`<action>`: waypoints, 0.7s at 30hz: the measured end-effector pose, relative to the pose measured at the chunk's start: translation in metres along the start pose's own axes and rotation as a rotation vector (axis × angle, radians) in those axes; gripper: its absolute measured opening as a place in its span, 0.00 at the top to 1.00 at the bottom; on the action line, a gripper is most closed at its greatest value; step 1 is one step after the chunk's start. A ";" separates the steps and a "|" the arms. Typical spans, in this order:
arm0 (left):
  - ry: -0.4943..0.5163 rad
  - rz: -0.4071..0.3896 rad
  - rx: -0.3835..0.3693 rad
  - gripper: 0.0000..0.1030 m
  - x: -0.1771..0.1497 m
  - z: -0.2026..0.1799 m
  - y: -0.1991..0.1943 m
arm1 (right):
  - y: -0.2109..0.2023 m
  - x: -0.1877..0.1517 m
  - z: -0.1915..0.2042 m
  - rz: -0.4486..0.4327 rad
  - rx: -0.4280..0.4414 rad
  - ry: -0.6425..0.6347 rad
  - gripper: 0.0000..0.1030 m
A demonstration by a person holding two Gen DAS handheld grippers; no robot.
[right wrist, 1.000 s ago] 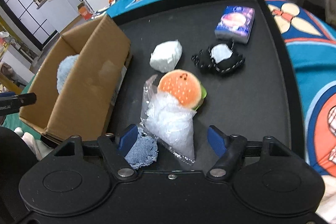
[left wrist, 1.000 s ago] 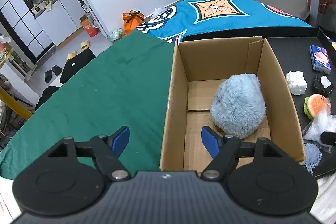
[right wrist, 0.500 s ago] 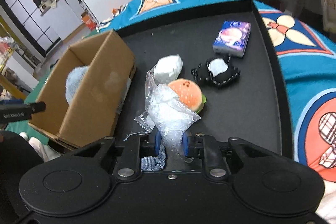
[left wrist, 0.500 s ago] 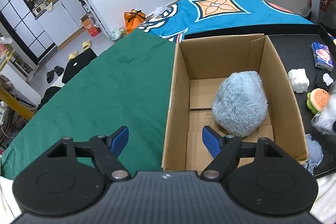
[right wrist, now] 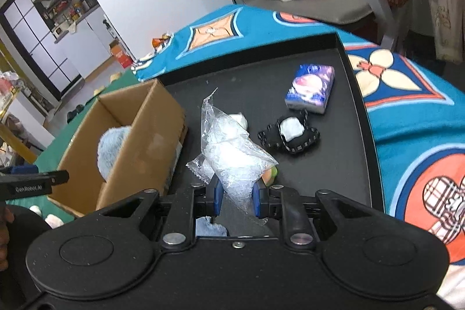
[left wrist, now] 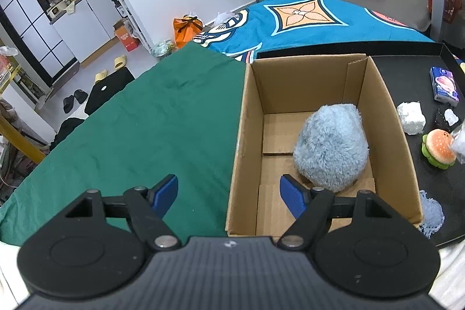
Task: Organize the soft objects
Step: 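Carry the bubble-wrap bag over the box with the right gripper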
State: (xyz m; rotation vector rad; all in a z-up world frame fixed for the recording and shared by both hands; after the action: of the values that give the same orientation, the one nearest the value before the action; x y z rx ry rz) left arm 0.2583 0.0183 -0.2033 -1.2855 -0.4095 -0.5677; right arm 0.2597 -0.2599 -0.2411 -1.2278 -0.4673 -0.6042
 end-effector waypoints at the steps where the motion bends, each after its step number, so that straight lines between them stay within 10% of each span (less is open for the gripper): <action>1: -0.003 -0.005 -0.002 0.26 -0.001 0.001 -0.001 | -0.001 0.002 0.001 -0.007 0.000 -0.002 0.81; 21: -0.054 -0.017 -0.056 0.27 -0.002 0.012 0.000 | -0.001 0.037 0.066 -0.056 0.011 -0.111 0.80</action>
State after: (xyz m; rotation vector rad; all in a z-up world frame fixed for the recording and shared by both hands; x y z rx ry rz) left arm 0.2572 0.0303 -0.2010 -1.3540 -0.4523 -0.5635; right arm 0.2863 -0.2031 -0.1988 -1.2451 -0.5993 -0.5818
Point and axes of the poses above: each gripper's, at about its wrist camera, not at the fingertips, and y roughly the way its jaws point, z to its left, x to its top, the point moved 6 cm from there along y, roughly the way its jaws point, and after that the axes turned 4 degrees about -x, right-handed, at the moved point
